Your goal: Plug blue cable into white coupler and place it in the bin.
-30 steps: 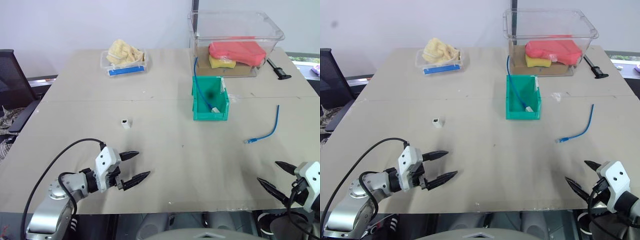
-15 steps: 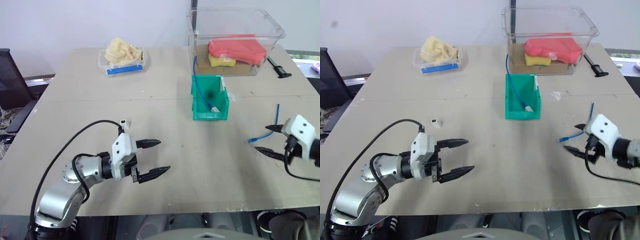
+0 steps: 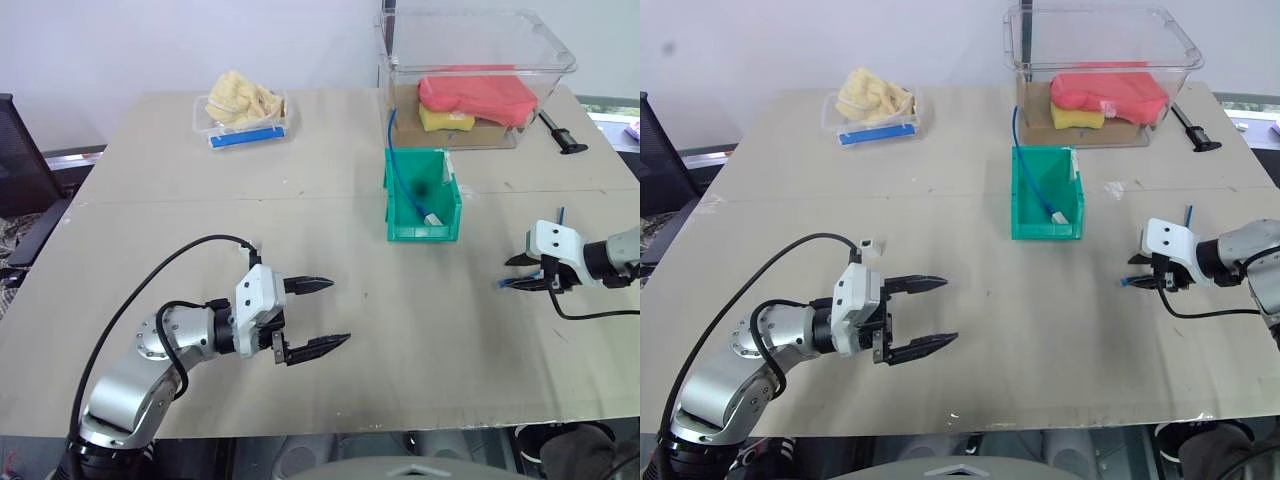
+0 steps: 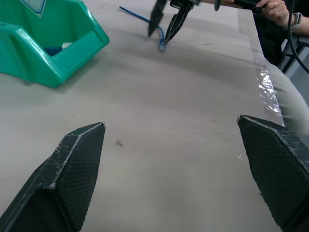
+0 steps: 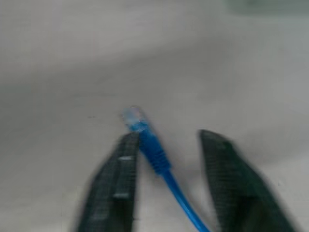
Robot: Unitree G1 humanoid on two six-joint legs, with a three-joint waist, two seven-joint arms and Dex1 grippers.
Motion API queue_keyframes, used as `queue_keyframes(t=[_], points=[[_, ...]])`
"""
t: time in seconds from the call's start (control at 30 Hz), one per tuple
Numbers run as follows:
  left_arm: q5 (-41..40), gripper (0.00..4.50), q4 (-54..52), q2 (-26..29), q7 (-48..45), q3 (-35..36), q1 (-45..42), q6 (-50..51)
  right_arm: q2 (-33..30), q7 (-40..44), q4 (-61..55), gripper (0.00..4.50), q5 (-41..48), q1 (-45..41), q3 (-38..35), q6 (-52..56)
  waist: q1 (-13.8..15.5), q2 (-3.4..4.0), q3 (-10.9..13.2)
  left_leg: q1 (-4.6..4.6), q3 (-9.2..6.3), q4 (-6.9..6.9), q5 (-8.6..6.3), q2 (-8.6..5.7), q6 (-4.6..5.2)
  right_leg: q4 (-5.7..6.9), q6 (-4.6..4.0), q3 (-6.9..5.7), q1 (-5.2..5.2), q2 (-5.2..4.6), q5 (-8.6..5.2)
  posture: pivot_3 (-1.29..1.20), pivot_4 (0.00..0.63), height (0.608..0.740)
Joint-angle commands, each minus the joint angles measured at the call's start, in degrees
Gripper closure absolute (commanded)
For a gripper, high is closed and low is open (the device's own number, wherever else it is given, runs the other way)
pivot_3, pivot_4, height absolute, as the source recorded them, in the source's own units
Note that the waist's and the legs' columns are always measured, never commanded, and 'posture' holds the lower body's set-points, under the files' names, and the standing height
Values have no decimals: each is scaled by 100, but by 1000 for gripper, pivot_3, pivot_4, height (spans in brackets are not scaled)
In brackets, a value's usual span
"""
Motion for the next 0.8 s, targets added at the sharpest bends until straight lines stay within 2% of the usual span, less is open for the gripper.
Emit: queue_keyframes(t=[0.03,0.43,0.57,0.73,0.8], points=[[-17,0,-172,-5,18,40,-16,-97,38,75,27,4356,-78,-39,16,71,-3,0,0,1,0,1,-1,0,1,0,1,3,0,0,0,0,150,740],[131,0,76,-33,-89,28,64,-395,173,55,-1034,4356,352,48,-265,839,13,14,7,-2,-7,0,-4,4,2,1,0,1,-4,6,2,0,150,740],[176,0,106,-37,-131,16,152,-482,13,126,-1238,2644,527,161,-389,1101,17,15,8,-6,-9,0,-6,3,2,-4,0,0,-4,5,2,0,150,740],[212,0,133,-31,-153,-19,155,-537,-134,235,-1455,2644,526,427,-261,1234,13,17,10,-6,-9,0,-8,3,3,-5,0,-2,-4,4,2,0,150,740],[227,0,148,-27,-169,-21,138,-555,-84,72,-1213,3191,225,414,-108,1013,2,19,10,-5,-6,0,-9,3,5,-4,0,0,-4,4,2,0,150,740]])
